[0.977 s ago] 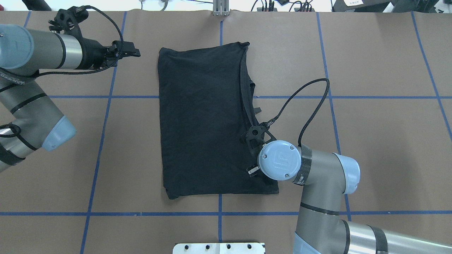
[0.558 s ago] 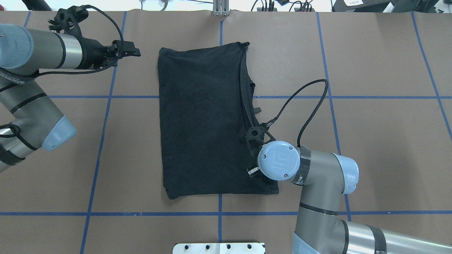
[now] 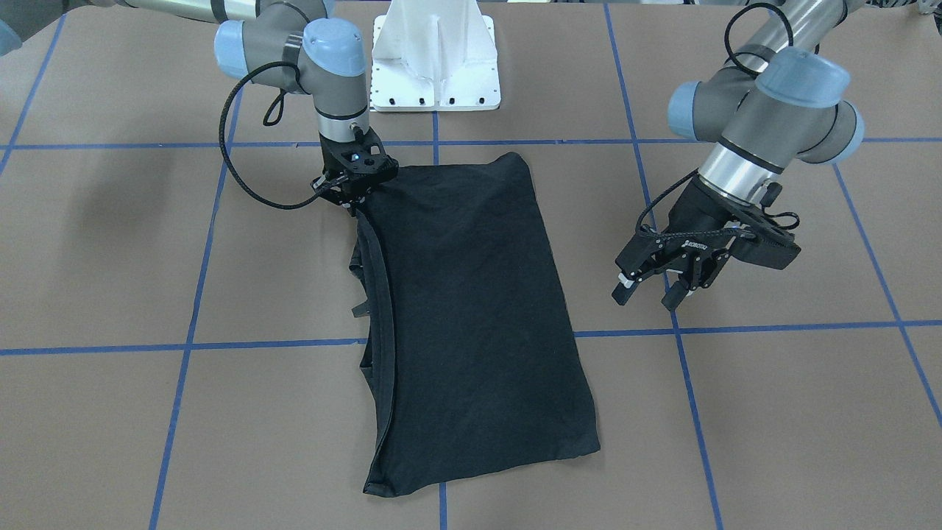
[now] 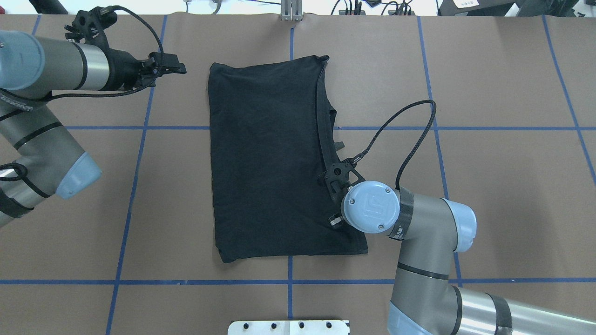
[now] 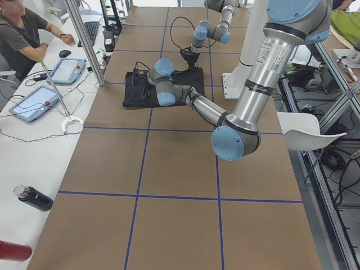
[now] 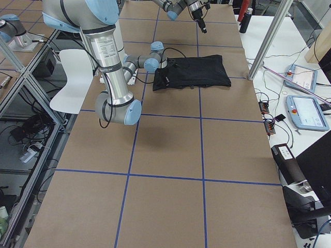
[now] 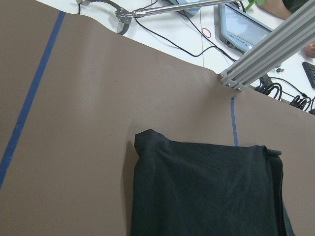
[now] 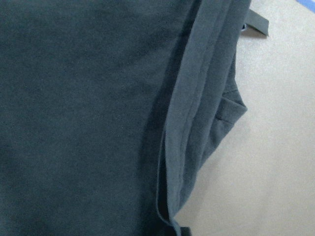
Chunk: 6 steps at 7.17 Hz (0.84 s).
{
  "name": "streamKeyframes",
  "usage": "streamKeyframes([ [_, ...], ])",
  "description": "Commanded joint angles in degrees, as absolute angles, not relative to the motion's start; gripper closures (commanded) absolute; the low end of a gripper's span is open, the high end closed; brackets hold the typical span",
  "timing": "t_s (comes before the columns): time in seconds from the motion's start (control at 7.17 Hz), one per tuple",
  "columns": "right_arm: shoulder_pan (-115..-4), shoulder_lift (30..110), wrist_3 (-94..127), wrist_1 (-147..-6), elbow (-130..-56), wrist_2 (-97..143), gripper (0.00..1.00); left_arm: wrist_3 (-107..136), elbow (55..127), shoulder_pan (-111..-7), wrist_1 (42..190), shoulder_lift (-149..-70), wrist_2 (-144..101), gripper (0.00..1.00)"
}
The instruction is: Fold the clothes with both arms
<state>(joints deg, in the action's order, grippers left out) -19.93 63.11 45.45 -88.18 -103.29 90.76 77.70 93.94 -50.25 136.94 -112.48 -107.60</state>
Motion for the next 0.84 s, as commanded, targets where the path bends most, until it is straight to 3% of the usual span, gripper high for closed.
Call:
streamKeyframes([
  [0.0, -21.0, 63.4, 44.9, -87.1, -103.4, 92.2, 0.9, 77.7, 94.0, -50.3, 136.9, -112.7, -107.6, 0.0],
  [0.14, -21.5, 63.3, 45.6, -87.1, -103.5, 92.9, 1.0, 77.7, 93.9, -50.2, 136.9, -112.7, -107.7, 0.0],
  [0.7, -22.9, 65.0, 50.2, -87.3, -103.9, 99.9, 1.0, 77.7, 93.8, -50.2, 136.8, -112.8, -107.6, 0.0],
])
